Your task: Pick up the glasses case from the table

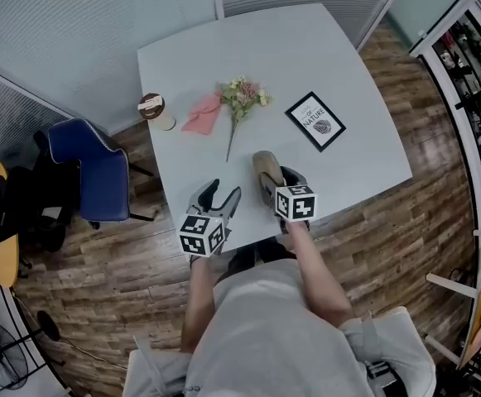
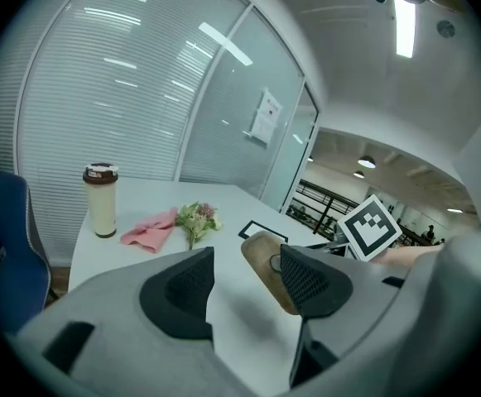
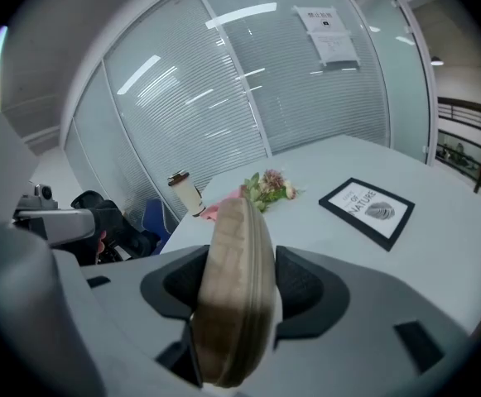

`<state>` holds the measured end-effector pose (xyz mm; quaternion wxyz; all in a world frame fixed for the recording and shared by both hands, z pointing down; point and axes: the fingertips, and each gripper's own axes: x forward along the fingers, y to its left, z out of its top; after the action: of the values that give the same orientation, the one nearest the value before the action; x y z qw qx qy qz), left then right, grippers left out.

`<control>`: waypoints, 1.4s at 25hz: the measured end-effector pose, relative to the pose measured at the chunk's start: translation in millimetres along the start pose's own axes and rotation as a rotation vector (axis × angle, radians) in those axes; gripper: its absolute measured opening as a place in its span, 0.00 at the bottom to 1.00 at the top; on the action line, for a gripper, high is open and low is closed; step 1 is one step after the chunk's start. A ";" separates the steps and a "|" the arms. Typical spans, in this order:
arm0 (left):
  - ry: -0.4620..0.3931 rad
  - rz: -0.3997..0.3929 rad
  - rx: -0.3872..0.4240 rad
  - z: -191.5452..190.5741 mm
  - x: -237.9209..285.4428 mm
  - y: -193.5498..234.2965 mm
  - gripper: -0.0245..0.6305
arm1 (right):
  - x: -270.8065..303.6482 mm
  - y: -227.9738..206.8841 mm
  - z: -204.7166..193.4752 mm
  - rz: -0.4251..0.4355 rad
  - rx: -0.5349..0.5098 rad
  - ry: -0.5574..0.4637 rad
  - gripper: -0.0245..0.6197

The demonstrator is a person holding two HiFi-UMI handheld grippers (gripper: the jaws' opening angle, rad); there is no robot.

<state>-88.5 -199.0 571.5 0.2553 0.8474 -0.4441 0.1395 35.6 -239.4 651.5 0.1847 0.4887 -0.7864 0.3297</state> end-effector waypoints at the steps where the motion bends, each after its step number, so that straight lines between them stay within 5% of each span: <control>1: -0.006 0.001 0.011 4.8 0.3 0.1 0.42 | -1.9 0.3 7.3 -0.001 -0.022 -0.011 0.41; 19: -0.185 0.051 0.148 115.4 -0.4 1.9 0.42 | -60.3 17.2 150.6 0.017 -0.219 -0.366 0.41; 24: -0.205 0.081 0.226 134.6 -0.6 -5.3 0.42 | -71.9 22.3 169.1 0.012 -0.260 -0.425 0.41; 35: -0.241 0.093 0.207 148.0 -4.3 -3.7 0.42 | -74.2 29.3 174.9 0.027 -0.238 -0.442 0.41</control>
<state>-86.4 -276.7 445.4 0.1048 0.8583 -0.4936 0.0935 48.8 -304.7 471.2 0.0601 0.5134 -0.8473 0.1224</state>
